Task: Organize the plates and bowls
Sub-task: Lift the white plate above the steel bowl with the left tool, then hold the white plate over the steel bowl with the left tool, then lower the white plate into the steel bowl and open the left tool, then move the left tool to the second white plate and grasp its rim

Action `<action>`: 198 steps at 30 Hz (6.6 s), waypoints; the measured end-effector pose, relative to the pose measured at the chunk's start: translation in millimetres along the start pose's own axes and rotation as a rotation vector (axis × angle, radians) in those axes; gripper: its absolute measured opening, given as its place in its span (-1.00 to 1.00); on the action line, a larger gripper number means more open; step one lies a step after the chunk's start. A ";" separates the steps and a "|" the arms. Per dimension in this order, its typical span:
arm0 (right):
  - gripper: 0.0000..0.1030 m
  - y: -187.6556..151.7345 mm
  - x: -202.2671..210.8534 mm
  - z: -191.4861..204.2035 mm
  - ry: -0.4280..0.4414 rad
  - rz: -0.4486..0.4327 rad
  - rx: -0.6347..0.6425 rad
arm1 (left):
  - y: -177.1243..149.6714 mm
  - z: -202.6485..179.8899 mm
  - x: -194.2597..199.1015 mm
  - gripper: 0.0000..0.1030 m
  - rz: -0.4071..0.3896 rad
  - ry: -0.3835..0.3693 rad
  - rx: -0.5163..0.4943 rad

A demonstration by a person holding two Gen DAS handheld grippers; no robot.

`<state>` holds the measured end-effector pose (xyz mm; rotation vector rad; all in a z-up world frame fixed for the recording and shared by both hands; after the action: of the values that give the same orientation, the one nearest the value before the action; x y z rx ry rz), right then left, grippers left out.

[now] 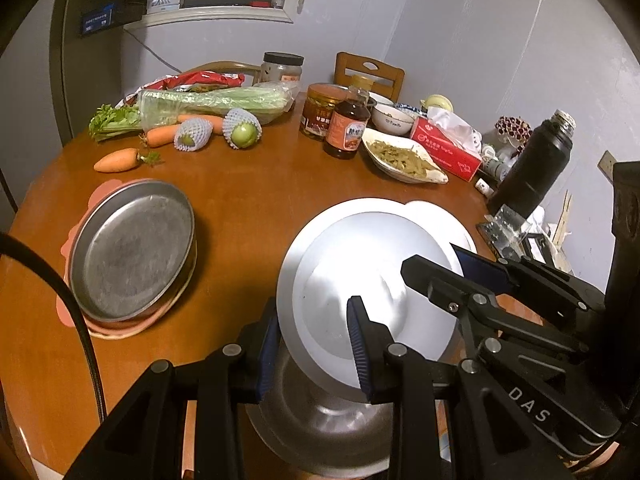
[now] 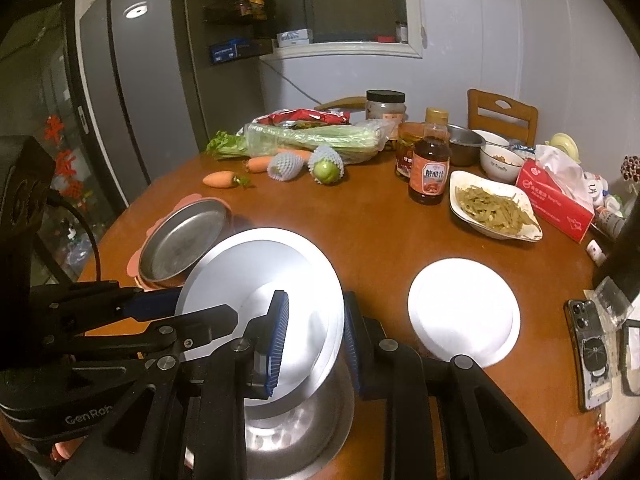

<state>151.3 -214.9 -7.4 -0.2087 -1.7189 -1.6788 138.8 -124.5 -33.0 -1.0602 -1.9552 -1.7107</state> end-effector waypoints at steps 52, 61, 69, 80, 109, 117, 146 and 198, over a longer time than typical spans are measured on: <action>-0.45 -64.5 -9.8 4.6 -0.046 0.057 -0.008 | -47.8 5.6 -12.6 -0.35 0.060 0.041 -0.032; -0.36 -62.8 -3.6 0.9 -0.054 0.044 -0.022 | -44.9 2.1 -6.0 -0.34 0.031 0.059 -0.056; -0.25 -59.2 3.8 -3.9 -0.048 0.026 -0.063 | -41.9 -0.8 -0.6 -0.22 0.010 0.079 -0.075; -0.23 -57.9 10.0 -12.1 -0.056 0.005 -0.093 | -39.0 -5.9 6.0 -0.15 -0.013 0.082 -0.087; 0.16 -32.7 35.4 -64.3 -0.185 -0.107 -0.188 | -0.9 -30.9 1.5 -0.05 -0.077 -0.002 -0.132; 0.17 -23.3 39.0 -87.7 -0.250 -0.120 -0.218 | 15.8 -38.0 -8.1 -0.05 -0.093 0.000 -0.178; 0.21 -22.5 25.0 -170.1 -0.369 -0.065 -0.334 | 50.8 -93.5 -81.8 -0.01 0.027 -0.083 -0.234; -0.28 -50.6 -34.3 -173.7 -0.257 0.063 -0.302 | 17.7 -104.6 -160.6 -0.39 0.276 -0.062 -0.237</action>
<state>211.8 -370.3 -85.6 -0.6364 -1.6087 -1.9261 235.7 -273.9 -106.2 -1.4081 -1.5776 -1.7998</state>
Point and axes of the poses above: each gripper's, at about its wrist camera, not at the fingertips, and x roughly against the way its jaws point, z to its left, y to its top, the point moved 9 cm from there along -x, roughly the way its jaws point, and after that the axes turned 6 degrees about -z, right-handed, at the moved point
